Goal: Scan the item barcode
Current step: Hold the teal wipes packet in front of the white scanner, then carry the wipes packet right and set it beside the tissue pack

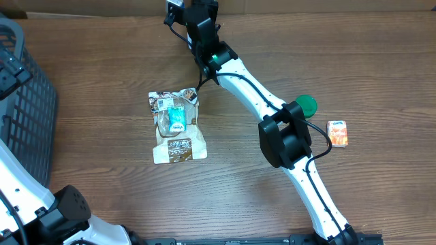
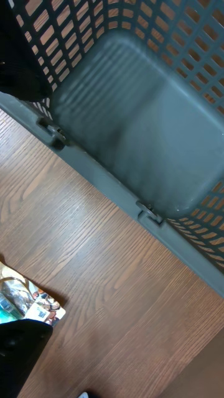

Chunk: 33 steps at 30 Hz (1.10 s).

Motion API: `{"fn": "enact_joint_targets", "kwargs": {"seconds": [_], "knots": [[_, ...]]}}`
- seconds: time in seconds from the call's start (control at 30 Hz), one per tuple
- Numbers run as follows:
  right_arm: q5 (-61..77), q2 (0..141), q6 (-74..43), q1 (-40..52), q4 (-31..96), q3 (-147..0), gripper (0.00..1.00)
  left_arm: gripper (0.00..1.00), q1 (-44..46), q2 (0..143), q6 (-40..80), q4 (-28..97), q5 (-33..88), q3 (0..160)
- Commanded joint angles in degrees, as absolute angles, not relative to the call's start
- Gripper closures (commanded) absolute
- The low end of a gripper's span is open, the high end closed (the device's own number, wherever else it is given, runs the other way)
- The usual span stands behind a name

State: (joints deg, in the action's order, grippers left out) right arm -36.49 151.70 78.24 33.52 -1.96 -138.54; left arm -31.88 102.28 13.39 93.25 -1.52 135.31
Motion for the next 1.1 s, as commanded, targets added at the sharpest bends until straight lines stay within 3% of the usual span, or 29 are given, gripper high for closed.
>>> {"fn": "enact_joint_targets", "kwargs": {"seconds": [0.0,0.37,0.5,0.7,0.83,1.07], "knots": [[-37.58,151.04,78.13,33.80,-2.76,-139.79,0.96,0.00,-31.75,102.00,13.93,93.14,-1.48,135.02],[-38.41,147.76,77.93,34.57,1.02,-139.79,0.96,0.00,-31.75,102.00,13.93,93.17,-1.48,135.02],[-36.21,143.17,71.94,34.96,7.40,-139.79,0.96,0.00,-31.75,102.00,13.96,93.14,-1.48,135.02],[-35.24,133.47,52.14,35.68,15.55,-139.79,0.96,0.01,-31.75,102.00,13.96,93.17,-1.48,135.02],[-35.18,126.10,37.71,37.39,27.62,-139.79,0.96,0.00,-31.75,102.00,13.96,93.14,-1.48,135.02],[-28.16,113.60,-8.93,38.98,58.83,-139.79,0.96,0.00,-31.77,102.00,13.96,93.17,-1.48,135.02]]}}
